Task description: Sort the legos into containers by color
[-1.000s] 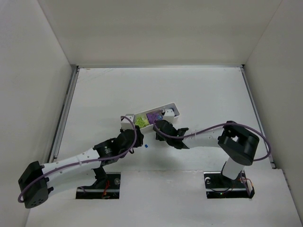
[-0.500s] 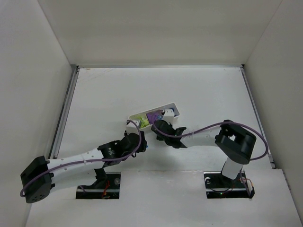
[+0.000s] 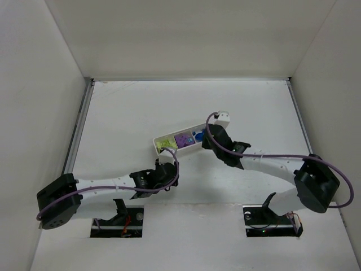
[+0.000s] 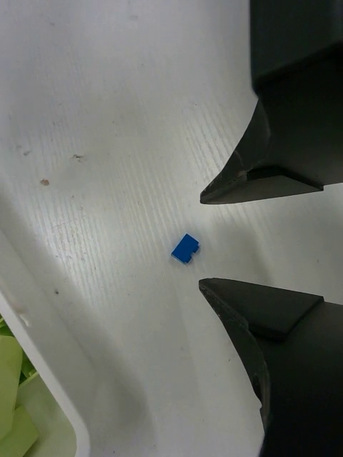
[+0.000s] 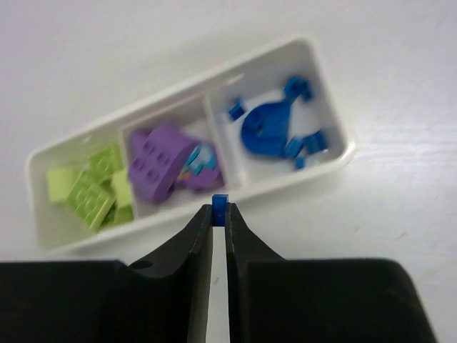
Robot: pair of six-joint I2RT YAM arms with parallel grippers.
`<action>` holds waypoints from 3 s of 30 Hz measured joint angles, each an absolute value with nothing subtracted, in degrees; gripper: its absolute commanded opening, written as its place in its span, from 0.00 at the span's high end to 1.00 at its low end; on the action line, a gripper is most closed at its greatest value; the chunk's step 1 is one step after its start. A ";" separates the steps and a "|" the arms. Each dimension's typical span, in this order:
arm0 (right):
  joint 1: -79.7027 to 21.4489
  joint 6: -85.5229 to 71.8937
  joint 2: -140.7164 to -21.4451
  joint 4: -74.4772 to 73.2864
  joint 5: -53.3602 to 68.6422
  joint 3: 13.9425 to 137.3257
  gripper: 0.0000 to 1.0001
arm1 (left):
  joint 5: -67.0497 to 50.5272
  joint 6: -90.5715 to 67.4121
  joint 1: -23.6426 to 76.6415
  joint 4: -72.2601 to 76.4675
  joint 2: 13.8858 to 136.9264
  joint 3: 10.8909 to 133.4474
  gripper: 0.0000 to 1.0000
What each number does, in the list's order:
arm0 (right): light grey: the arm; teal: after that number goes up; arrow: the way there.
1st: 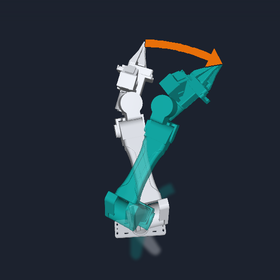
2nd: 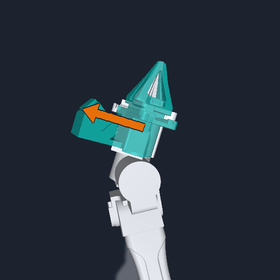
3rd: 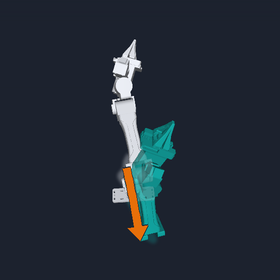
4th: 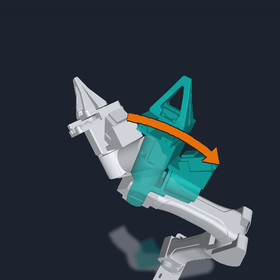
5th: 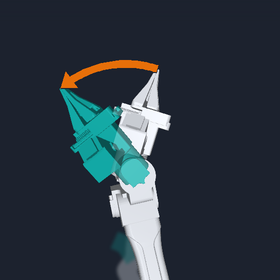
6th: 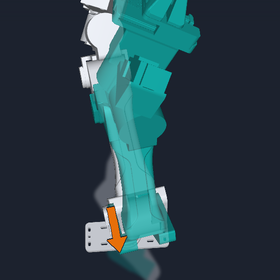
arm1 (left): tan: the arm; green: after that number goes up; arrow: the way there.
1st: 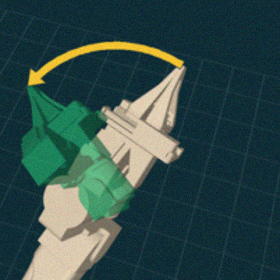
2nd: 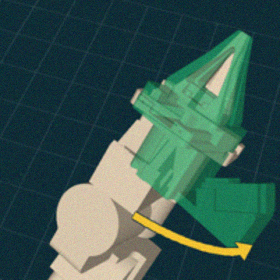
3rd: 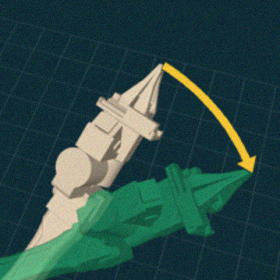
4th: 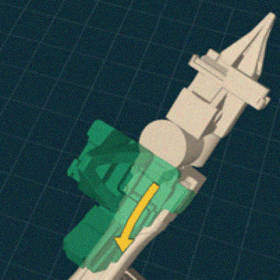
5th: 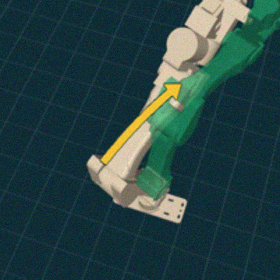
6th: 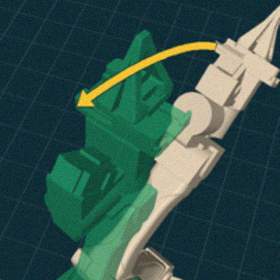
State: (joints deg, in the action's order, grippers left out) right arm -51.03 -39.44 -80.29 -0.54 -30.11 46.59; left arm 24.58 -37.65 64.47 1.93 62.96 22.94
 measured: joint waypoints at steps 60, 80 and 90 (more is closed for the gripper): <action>-42.83 -33.78 -78.22 6.66 -26.13 45.34 0.58 | 28.18 -33.21 65.17 4.49 74.65 26.15 0.77; -42.19 -31.27 -66.67 6.90 -28.99 39.94 0.41 | 28.56 -32.27 66.37 -1.93 68.42 34.17 0.85; -34.04 -32.05 -62.70 9.54 -34.96 29.41 0.35 | 27.11 -26.61 61.52 8.21 81.58 48.12 0.83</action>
